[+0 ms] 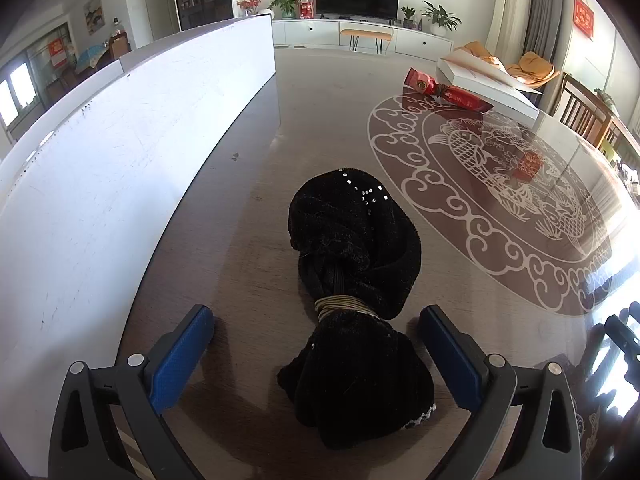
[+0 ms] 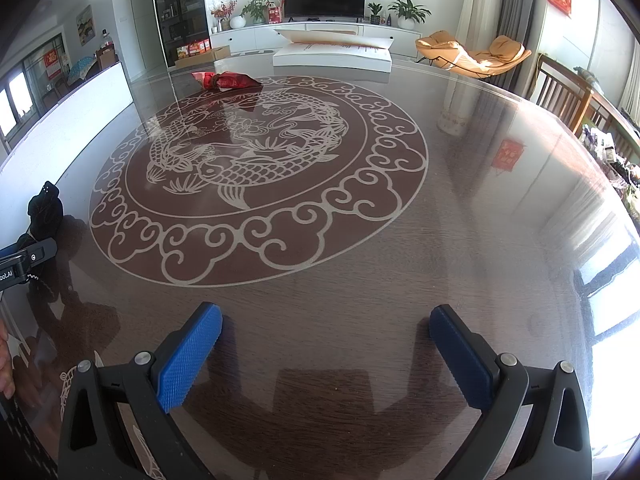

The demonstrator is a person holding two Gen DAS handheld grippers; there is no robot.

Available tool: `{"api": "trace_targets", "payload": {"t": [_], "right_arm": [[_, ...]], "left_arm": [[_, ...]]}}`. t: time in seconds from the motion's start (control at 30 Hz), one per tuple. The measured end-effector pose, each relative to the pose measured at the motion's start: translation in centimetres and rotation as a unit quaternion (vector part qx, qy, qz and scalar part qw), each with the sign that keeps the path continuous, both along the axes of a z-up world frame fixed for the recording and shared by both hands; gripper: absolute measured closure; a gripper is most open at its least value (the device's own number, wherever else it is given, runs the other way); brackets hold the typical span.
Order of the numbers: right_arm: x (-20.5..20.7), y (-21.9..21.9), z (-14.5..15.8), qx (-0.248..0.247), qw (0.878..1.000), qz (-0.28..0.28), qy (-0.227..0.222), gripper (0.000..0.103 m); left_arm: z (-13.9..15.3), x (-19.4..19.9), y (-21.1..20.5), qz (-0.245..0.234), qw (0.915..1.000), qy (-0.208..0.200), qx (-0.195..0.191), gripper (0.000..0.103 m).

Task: Organize objects
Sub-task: 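Hold the black bundle in the left tool while the right tool grasps the red tube packet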

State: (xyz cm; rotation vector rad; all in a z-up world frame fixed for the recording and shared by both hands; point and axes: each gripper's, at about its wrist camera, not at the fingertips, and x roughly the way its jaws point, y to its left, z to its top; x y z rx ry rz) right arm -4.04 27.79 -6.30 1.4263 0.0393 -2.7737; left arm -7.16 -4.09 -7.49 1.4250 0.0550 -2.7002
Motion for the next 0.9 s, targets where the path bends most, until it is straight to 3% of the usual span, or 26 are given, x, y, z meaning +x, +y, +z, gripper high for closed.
{"api": "trace_targets", "payload": {"t": [0.23,0.33,0.53,0.67,0.83,0.9], "right_arm": [[-0.2,0.0,0.1,-0.002,1.000,0.002,-0.004,0.000],[-2.2,-0.2,0.5,-0.016,0.999,0.028,-0.019,0.000],[-11.2,-3.3,3.6,0.006,0.994,0.108,0.015,0.000],[-18.8,-7.8,3.8,0.040,0.985,0.169,0.006,0.003],[-26.7,-12.5,2.8,0.055,0.975,0.213,-0.025,0.027],[-28.7,-14.1,2.4,0.064,0.972,0.222,-0.032,0.029]], "left_arm": [[0.0,0.0,0.0,0.000,1.0000,0.000,0.000,0.000],[0.0,0.0,0.0,0.000,1.0000,0.000,0.000,0.000],[-0.1,-0.1,0.0,0.000,1.0000,0.000,0.000,0.000],[0.0,0.0,0.0,0.000,1.0000,0.000,0.000,0.000],[0.0,0.0,0.0,-0.001,1.0000,0.000,0.001,0.000],[0.0,0.0,0.0,-0.001,1.0000,0.000,0.001,0.000]]}}
